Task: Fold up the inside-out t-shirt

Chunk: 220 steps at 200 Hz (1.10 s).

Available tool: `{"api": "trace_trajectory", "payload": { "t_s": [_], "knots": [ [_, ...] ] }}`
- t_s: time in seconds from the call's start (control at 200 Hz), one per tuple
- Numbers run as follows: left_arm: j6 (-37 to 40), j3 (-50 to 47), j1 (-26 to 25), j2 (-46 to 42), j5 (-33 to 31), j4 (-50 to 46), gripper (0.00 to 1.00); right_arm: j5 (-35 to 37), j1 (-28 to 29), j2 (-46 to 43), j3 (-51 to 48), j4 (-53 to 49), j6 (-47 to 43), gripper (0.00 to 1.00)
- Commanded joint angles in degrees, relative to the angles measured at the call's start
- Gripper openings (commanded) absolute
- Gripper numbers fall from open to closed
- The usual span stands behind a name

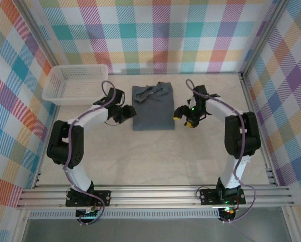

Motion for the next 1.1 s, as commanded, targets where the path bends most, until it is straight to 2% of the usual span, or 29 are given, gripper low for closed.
{"api": "trace_trajectory", "payload": {
  "t_s": [0.0,0.08,0.13,0.17,0.22,0.275,0.33,0.375,0.475,0.545,0.645,0.695,0.77,0.85,0.915,0.985,1.095],
  "knots": [
    [-1.15,-0.69,0.05,3.38,3.33,4.36,0.47,-2.48,1.94,2.58,0.36,7.75,3.29,0.67],
    [-2.43,-0.17,0.05,5.62,4.48,7.46,0.43,-3.69,3.08,5.14,1.04,10.53,5.6,0.6],
    [-2.87,0.26,-0.04,6.51,4.27,7.72,0.36,-3.66,3.82,6.71,2.29,10.76,5.98,0.54],
    [-3.04,0.54,-0.04,7.04,3.74,7.17,0.29,-3.84,3.92,7.44,2.82,10.99,6.72,0.42],
    [-3.13,0.13,-0.04,7.2,3.4,7.0,0.19,-4.21,3.93,7.46,2.52,11.52,7.6,0.23],
    [-2.87,-1.18,-0.09,6.55,3.75,6.74,0.11,-3.25,3.89,6.32,1.41,11.25,7.21,0.09],
    [-2.5,-4.14,-0.3,4.9,4.58,7.63,0.04,-1.45,3.95,4.38,-0.47,9.91,6.06,0.0],
    [-2.4,-7.01,-0.39,3.08,5.77,8.22,0.0,-0.98,3.9,1.92,-3.13,9.35,5.11,0.0],
    [-2.56,-14.67,-1.83,-2.5,9.42,8.39,0.0,-2.37,4.07,-5.65,-13.28,10.49,5.24,0.0],
    [-3.7,-20.75,-5.48,-7.91,10.81,7.72,0.0,-2.7,5.0,-13.11,-22.67,11.16,6.6,0.0],
    [-8.74,-29.42,-13.27,-17.54,9.13,6.67,0.0,-3.12,8.39,-26.4,-35.49,9.13,8.88,0.0],
    [-12.9,-32.58,-16.85,-22.73,8.18,6.22,0.09,-2.7,10.51,-33.39,-39.83,5.99,9.73,0.12],
    [-17.41,-34.39,-20.35,-29.87,6.81,2.92,0.28,-1.39,11.43,-43.01,-42.99,0.45,11.08,0.46],
    [-17.91,-31.75,-21.49,-36.42,1.92,-4.24,0.37,3.27,11.35,-50.19,-39.76,-5.79,11.44,0.6],
    [-16.8,-28.22,-21.4,-38.72,-1.56,-7.47,0.39,7.07,11.18,-50.63,-34.39,-7.85,10.99,0.63],
    [-15.31,-24.34,-20.77,-36.0,-2.4,-7.52,0.39,9.13,10.73,-46.03,-28.76,-6.1,10.13,0.63],
    [-14.19,-18.6,-20.34,-25.35,-1.41,-5.02,0.26,8.24,10.34,-34.43,-20.81,0.19,9.2,0.55]
  ]
}}
